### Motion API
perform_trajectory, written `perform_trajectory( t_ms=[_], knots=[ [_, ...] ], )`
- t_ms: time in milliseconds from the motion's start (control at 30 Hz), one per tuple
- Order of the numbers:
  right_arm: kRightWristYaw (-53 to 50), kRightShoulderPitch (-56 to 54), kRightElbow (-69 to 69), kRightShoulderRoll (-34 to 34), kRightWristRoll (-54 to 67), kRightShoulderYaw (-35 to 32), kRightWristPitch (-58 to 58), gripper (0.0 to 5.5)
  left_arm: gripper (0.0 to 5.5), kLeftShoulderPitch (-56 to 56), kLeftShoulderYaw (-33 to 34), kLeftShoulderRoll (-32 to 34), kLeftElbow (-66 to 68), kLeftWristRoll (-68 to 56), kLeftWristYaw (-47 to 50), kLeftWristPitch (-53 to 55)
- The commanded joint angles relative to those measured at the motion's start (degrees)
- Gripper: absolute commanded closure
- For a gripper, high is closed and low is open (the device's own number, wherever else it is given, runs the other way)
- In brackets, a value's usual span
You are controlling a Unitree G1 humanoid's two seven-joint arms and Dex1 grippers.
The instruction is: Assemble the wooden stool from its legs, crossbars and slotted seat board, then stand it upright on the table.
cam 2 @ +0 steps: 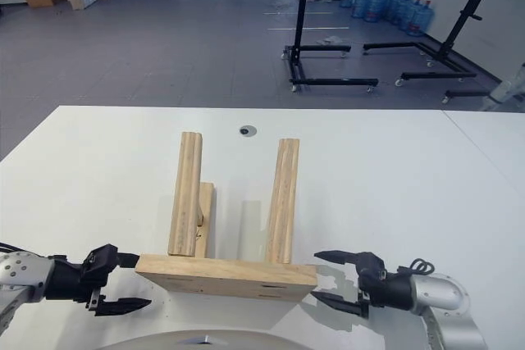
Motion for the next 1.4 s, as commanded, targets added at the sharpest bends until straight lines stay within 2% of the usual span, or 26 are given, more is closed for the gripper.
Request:
perform_trajectory(
  t_ms=[33, 300, 533, 600, 933, 1033, 1200, 1400],
  knots=[
    [-0.23, 0.52, -1.5, 0.21, 1.3, 2.6, 2.07, 1.76, 1.59, -4.15, -4.1, -1.57, 0.23, 1.99, 0.32, -0.84],
    [-4.95, -5.59, 1.15, 4.9, 0.55, 5.76, 1.86, 1.76, 1.59, -11.35, -9.34, -5.08, 4.58, 4.1, 0.98, -2.85],
    [-3.96, -6.07, 2.94, 5.02, 2.32, 4.88, -1.0, 1.76, 1.59, -19.08, -11.32, -10.54, 13.7, 7.01, 3.7, -6.71],
    [-3.23, -6.49, 3.5, 4.8, 2.08, 5.19, -2.22, 1.73, 1.82, -20.53, -11.01, -10.85, 16.08, 7.47, 3.73, -8.03],
    [0.67, -6.21, 3.91, 4.13, 2.93, 6.54, -4.17, 3.51, 3.3, -21.89, -12.73, -10.65, 15.26, 6.29, -1.68, -10.87],
    [1.03, -5.1, 3.13, 4.16, 3.34, 6.72, -4.15, 4.02, 3.73, -21.92, -12.98, -9.81, 12.33, 3.41, -4.59, -8.64],
    [0.79, -5.63, 2.51, 4.08, 4.58, 6.27, -3.16, 4.11, 3.89, -21.65, -10.88, -8.57, 10.13, -0.11, -7.38, -4.81],
    [0.69, -7.22, -2.36, 2.32, 13.47, 3.25, 5.98, 4.11, 3.91, -22.18, -4.16, -8.84, -0.17, -16.91, -8.93, 7.97]
  ],
)
